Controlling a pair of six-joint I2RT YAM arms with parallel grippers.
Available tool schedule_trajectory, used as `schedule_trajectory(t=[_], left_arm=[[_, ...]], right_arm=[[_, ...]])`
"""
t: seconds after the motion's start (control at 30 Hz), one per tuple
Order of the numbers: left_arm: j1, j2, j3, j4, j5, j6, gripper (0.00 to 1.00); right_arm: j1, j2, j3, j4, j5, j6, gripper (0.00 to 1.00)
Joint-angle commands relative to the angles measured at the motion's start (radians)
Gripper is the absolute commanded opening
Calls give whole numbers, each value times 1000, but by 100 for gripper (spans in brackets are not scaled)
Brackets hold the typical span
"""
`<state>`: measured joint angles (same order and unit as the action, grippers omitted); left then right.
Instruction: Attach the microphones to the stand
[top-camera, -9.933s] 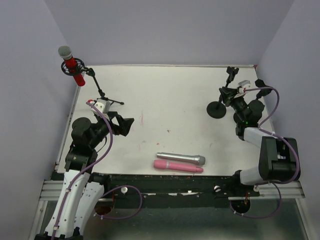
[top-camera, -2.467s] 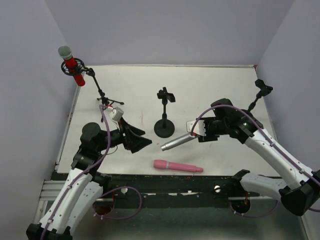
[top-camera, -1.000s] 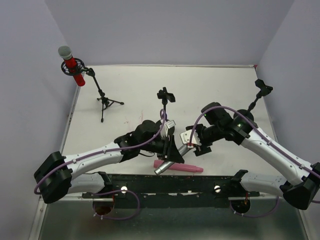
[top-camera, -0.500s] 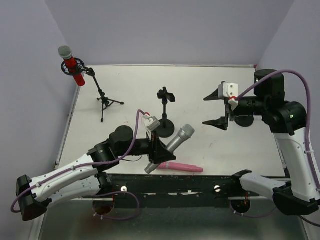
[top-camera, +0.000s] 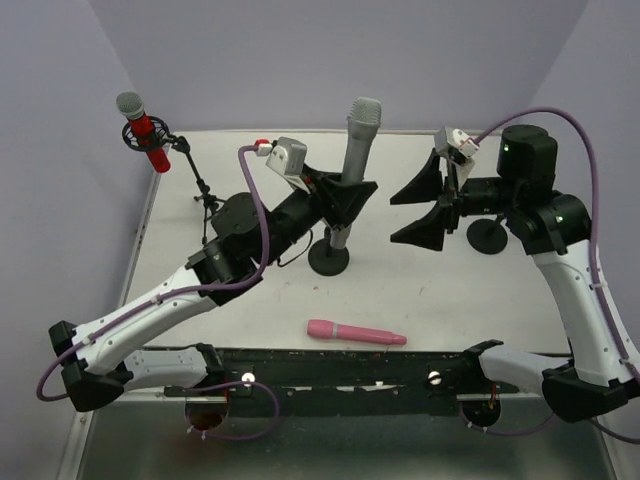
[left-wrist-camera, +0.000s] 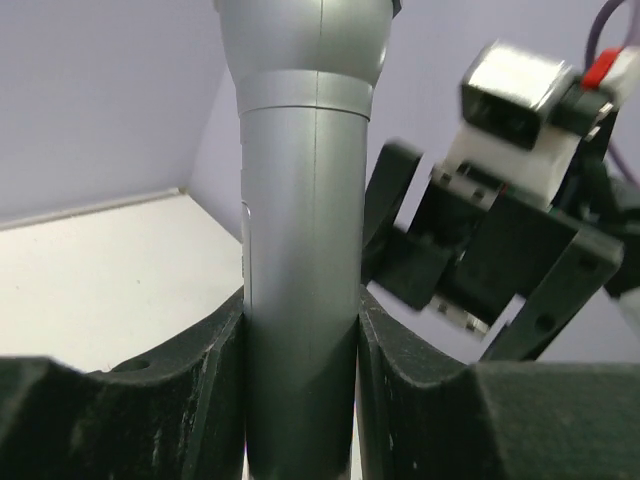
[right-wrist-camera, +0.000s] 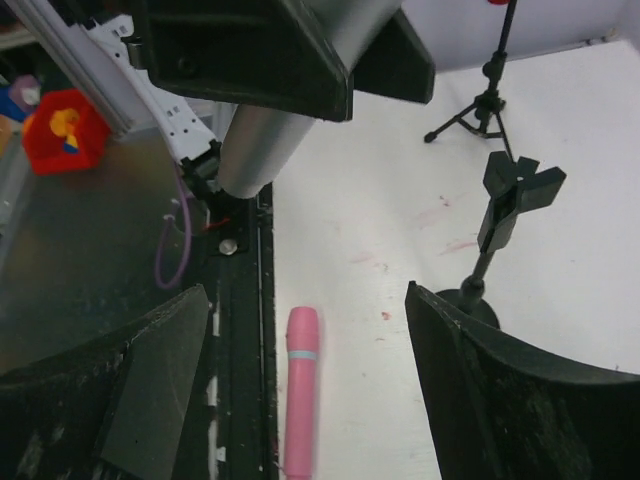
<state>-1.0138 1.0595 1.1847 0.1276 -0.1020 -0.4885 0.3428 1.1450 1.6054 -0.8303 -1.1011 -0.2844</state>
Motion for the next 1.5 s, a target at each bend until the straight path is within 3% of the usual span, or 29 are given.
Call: schedule_trajectory(t=[0.0, 0.33, 0.5, 0.63, 0.77, 0.9, 0.93, 0.97, 1.0, 1.07, 1.1, 1.17, 1.3, 1.47], left_arm=[[3, 132, 93, 168, -174, 8, 0], [-17, 303, 219, 303, -165, -28, 0], [-19, 335, 234, 329, -169, -65, 0], [-25, 347, 234, 360, -162, -90, 0], [-32, 352, 222, 382, -157, -97, 0], [-34, 347, 211, 395, -136, -104, 0], [-32, 343, 207, 395, -125, -102, 3], [-34, 333, 202, 392, -117, -101, 12], [-32, 323, 191, 389, -113, -99, 24], [-28, 290, 164, 391, -82, -88, 60], [-23, 268, 153, 388, -56, -75, 73], [-2, 228, 144, 339, 0, -61, 89], [102, 166, 124, 277, 230, -120, 96], [195, 165, 165, 161, 409, -190, 97]], right_arm=[[-8, 42, -82, 239, -111, 281, 88], [-8, 110, -174, 624, -137, 801, 88], [-8, 82, -236, 711, -105, 863, 86], [-11, 78, -240, 743, -100, 896, 63], [-25, 67, -291, 871, -120, 1007, 53], [-36, 62, -361, 1037, -154, 1134, 22], [-41, 59, -374, 1059, -160, 1145, 18], [-42, 55, -386, 1076, -161, 1148, 17], [-47, 49, -398, 1077, -161, 1140, 13], [-51, 35, -415, 1076, -160, 1121, 12], [-54, 30, -418, 1062, -161, 1099, 11], [-57, 21, -414, 999, -164, 1026, 8], [-59, 16, -339, 682, -123, 725, 7], [-59, 15, -308, 550, -144, 525, 7]])
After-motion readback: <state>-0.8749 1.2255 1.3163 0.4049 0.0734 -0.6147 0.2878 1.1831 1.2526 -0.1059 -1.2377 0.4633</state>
